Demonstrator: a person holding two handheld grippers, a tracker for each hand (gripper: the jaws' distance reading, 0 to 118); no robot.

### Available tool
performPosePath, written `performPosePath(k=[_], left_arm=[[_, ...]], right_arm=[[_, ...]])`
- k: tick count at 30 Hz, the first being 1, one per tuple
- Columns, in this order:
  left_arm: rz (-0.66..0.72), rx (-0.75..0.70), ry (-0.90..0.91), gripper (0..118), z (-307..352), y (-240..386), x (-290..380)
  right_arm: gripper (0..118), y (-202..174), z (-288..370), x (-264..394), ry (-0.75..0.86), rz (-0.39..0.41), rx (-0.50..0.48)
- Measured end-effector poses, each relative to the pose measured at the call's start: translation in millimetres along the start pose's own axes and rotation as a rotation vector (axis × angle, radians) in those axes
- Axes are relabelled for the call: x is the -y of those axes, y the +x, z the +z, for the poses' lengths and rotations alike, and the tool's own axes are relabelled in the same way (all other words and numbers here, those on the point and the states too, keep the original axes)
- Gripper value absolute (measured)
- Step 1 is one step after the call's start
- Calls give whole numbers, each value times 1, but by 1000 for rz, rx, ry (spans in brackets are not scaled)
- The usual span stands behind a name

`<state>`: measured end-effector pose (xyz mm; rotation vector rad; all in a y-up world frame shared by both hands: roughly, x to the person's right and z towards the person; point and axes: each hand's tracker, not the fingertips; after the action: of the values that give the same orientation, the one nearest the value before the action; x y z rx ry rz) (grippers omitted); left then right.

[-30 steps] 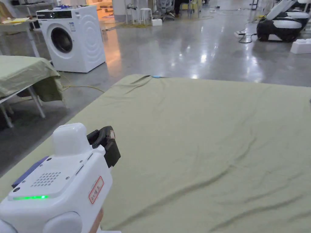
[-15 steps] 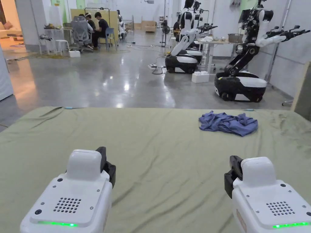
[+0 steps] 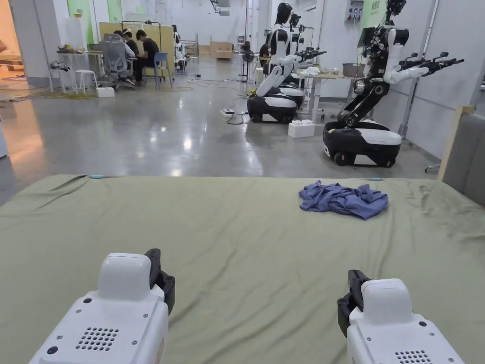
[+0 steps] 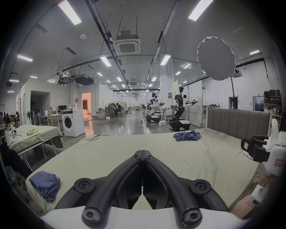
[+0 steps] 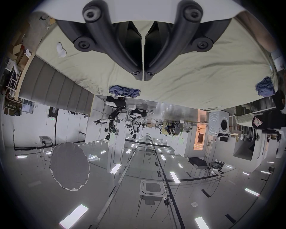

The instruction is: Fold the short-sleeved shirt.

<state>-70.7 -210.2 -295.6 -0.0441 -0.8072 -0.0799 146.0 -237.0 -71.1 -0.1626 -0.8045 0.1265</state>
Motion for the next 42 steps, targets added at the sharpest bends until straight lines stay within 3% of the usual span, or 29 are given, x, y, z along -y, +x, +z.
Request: performPosePath(k=[3, 4, 6, 7, 8, 9, 10, 11, 12, 15, 16, 17, 22, 27, 42], left_arm=[[-10, 4, 6, 0, 4, 2, -1], [-14, 5, 8, 0, 4, 2, -2], [-20, 0, 17, 0, 6, 2, -2], [-22, -1, 17, 0, 6, 2, -2], [-23, -2, 17, 0, 5, 1, -3], [-21, -4, 18, 0, 6, 2, -3], [-15, 0, 20, 0, 6, 1, -4], [2, 17, 25, 5, 7, -1, -4], [12, 26, 28, 34, 7, -2, -4], [1, -21, 21, 90, 6, 0, -2], [4, -26, -4, 118, 2, -2, -1], [33, -20, 65, 118, 9, -1, 2], [34, -41, 57, 118, 14, -3, 6], [20, -61, 96, 118, 16, -8, 16], [19, -96, 52, 118, 18, -18, 61]], right_arm=[[6, -1, 2, -1, 23, -8, -5], [13, -1, 2, -1, 26, -10, -8], [42, -2, 3, -1, 28, -10, -9], [63, -3, 3, -1, 27, -9, -8], [94, -2, 2, -1, 20, -12, -12], [111, -2, 2, 0, 10, -21, -23], [118, -3, 2, 0, 5, -25, -22], [118, -3, 3, 0, 6, -27, -21], [118, -3, 4, 3, 18, -33, -19], [118, -2, 6, 3, 36, -21, -19], [118, -2, 5, 3, 26, -13, -16], [118, -2, 5, 4, 22, -10, -12], [118, -2, 6, 10, 38, -9, -8], [118, -6, 3, 21, 57, 40, -12], [118, -22, 11, 41, 77, 18, -57]])
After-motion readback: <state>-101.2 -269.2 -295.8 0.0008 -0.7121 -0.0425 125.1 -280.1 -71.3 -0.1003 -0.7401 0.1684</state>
